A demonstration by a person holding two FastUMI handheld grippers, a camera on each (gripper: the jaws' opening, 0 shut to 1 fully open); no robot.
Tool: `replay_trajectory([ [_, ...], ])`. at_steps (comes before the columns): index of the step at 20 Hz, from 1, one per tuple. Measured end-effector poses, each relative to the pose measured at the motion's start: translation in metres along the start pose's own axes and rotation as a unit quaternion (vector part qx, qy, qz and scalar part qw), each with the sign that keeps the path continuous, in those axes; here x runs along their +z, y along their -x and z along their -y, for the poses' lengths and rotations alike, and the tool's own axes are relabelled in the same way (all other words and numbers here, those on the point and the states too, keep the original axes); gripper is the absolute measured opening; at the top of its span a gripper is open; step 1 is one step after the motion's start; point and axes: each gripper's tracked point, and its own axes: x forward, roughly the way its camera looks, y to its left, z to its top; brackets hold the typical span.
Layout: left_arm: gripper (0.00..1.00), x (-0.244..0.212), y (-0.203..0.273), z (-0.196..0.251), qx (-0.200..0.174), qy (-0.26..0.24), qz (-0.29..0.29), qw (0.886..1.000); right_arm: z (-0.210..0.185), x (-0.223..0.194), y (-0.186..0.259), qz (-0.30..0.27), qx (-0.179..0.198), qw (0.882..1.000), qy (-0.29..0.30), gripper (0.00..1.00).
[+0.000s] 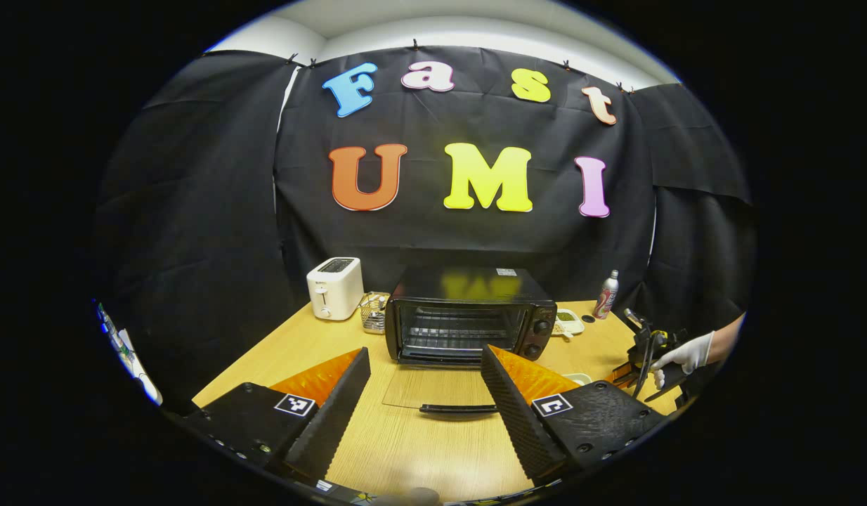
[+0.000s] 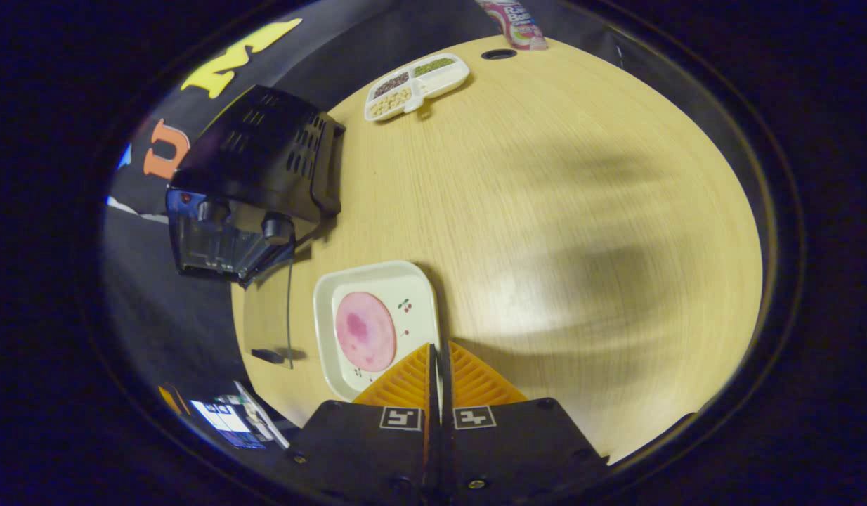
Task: Open the electric oven with the left hand, put the food in, and close the electric oven.
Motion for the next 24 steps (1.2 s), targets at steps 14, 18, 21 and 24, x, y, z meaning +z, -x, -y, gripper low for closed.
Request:
replay_trajectory([
  [14,0.98,0.005,0.036,0.031,0.009,-0.022,-0.007,1.0,-0.036,-0.008,0.058,0.084,0.111,0.99,-0.027,0.0],
  [18,0.97,0.004,0.033,0.025,-0.004,-0.032,-0.008,0.999,0.008,-0.012,0.038,0.08,0.026,0.996,-0.023,0.04],
  [21,0.97,0.001,0.033,0.024,-0.01,-0.037,-0.011,0.999,0.008,-0.013,0.03,0.077,0.027,0.996,-0.043,0.1],
  [24,0.97,0.001,0.031,0.022,-0.015,-0.034,-0.01,0.999,0.014,-0.011,0.022,0.068,-0.002,0.997,-0.041,0.25],
])
